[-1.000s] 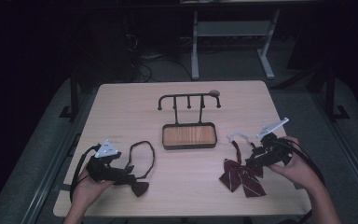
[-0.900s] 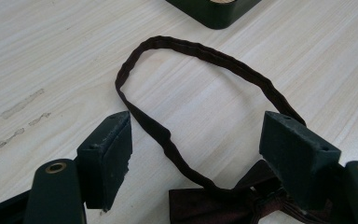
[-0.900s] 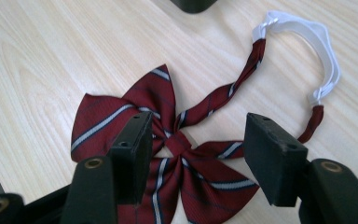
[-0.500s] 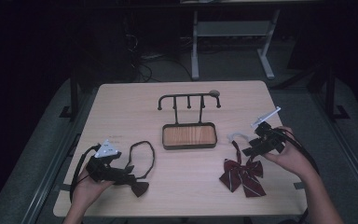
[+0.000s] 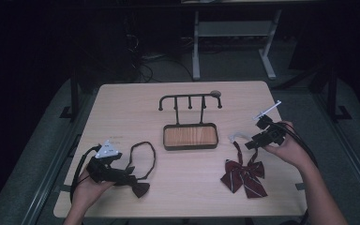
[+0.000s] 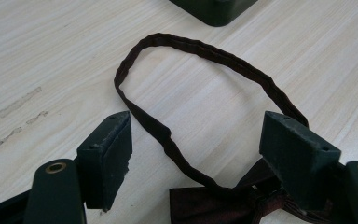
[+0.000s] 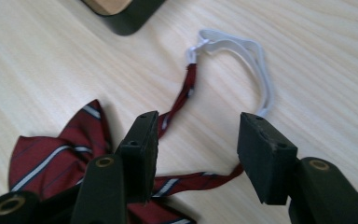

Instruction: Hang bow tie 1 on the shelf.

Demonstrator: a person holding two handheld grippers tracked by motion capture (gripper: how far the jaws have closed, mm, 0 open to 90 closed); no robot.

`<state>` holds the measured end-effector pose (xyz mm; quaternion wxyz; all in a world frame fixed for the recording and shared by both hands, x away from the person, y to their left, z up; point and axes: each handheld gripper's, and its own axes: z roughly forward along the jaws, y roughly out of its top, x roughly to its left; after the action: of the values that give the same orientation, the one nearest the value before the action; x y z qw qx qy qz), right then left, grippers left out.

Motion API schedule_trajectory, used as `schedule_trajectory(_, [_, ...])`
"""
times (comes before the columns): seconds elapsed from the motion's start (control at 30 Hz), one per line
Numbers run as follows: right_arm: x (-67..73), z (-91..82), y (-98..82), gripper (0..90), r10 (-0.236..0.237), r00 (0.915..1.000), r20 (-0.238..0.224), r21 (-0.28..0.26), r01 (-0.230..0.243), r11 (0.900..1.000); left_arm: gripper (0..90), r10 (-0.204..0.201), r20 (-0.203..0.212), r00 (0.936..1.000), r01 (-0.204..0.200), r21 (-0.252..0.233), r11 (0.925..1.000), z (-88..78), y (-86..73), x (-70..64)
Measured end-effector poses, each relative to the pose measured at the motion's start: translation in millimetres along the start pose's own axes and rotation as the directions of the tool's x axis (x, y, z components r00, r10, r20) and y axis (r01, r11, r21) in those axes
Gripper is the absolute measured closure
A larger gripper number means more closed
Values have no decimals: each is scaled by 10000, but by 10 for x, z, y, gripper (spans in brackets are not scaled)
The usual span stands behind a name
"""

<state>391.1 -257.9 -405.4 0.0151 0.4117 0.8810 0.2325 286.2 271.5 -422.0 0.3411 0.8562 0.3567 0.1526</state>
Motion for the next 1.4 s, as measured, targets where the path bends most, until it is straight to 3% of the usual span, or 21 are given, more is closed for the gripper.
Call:
schedule_trajectory(0.3, [-152, 99, 85, 526, 534, 9976, 441, 541, -557, 9970, 259, -29, 22, 10000, 29, 22, 10000, -5, -2, 7])
schedule_trajectory(0.57, [-214, 226, 107, 600, 652, 9936, 923, 1044, -748, 9917, 257, -40, 69, 10000, 40, 19, 10000, 7, 0, -2])
schedule_trajectory(1.1, [-226, 378, 124, 708, 411, 9883, 1472, 1672, -658, 9837, 257, 33, 136, 9999, -34, 93, 10000, 13, 4, -10])
schedule_trajectory(1.4, [-191, 425, 131, 815, 166, 9854, 1695, 1971, -504, 9791, 257, 24, 164, 9999, -26, 98, 9999, 12, 4, -11])
